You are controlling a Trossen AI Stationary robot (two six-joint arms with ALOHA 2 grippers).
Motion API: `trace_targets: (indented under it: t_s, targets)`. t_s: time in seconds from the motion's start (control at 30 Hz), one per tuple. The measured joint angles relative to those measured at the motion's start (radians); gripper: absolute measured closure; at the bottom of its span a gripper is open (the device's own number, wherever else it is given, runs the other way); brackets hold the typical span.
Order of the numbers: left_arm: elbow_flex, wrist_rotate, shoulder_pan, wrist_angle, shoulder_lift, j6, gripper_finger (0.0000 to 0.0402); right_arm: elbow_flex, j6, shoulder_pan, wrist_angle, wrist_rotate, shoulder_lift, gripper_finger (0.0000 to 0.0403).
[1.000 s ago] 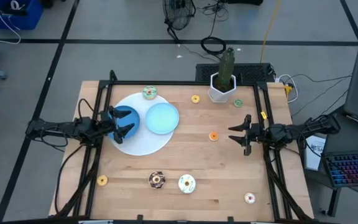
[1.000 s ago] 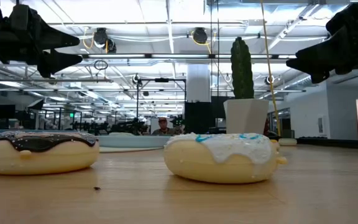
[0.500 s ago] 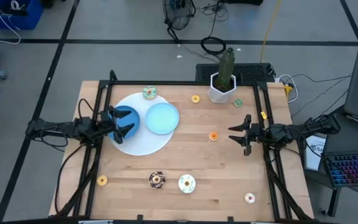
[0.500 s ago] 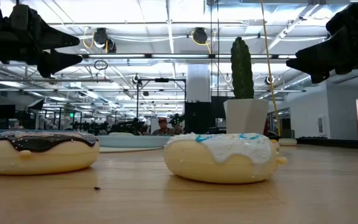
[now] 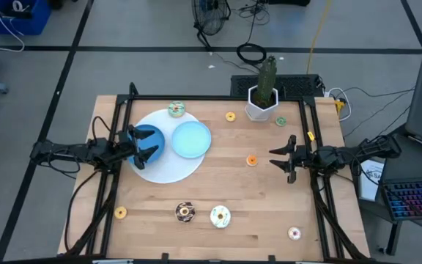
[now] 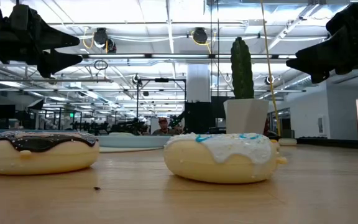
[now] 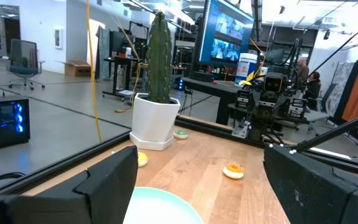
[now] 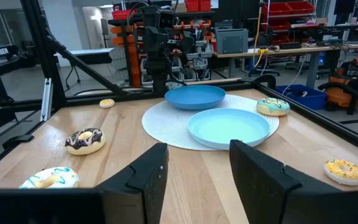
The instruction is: Pick & Place donuts
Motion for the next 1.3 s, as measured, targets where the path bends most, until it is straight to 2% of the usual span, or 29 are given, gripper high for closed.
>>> trace_targets:
  t_s: [0.5,0.83,0.9,1.0,1.1,1.17,1.3]
  targets:
    - [0.0,0.0,0.0,0.0,0.0,0.0,0.0057,0.0,0.0,0.0,0.001,0.0,0.0,0.0243]
    - [0.0,0.0,0.0,0.0,0.0,0.0,0.0057,0.001,-0.037,0.0,0.064,0.006,0.0,0.0243]
    - [0.0,0.0,0.0,0.0,0.0,0.0,0.0057,0.015,-0.055,0.0,0.065,0.058,0.001,0.0243]
    - [0.0,0.0,0.0,0.0,0.0,0.0,0.0057,0.085,-0.079,-0.006,-0.04,0.307,0.046,0.0243]
    - [0.0,0.0,0.0,0.0,0.0,0.0,0.0057,0.247,-0.064,-0.049,-0.211,0.509,0.15,0.0243]
    - [0.0,0.0,0.0,0.0,0.0,0.0,0.0057,0.369,0.016,-0.104,-0.377,0.517,0.259,0.0243]
    - [0.0,0.0,0.0,0.001,0.0,0.0,0.0057,0.607,0.213,-0.275,-0.713,0.378,0.506,0.0242]
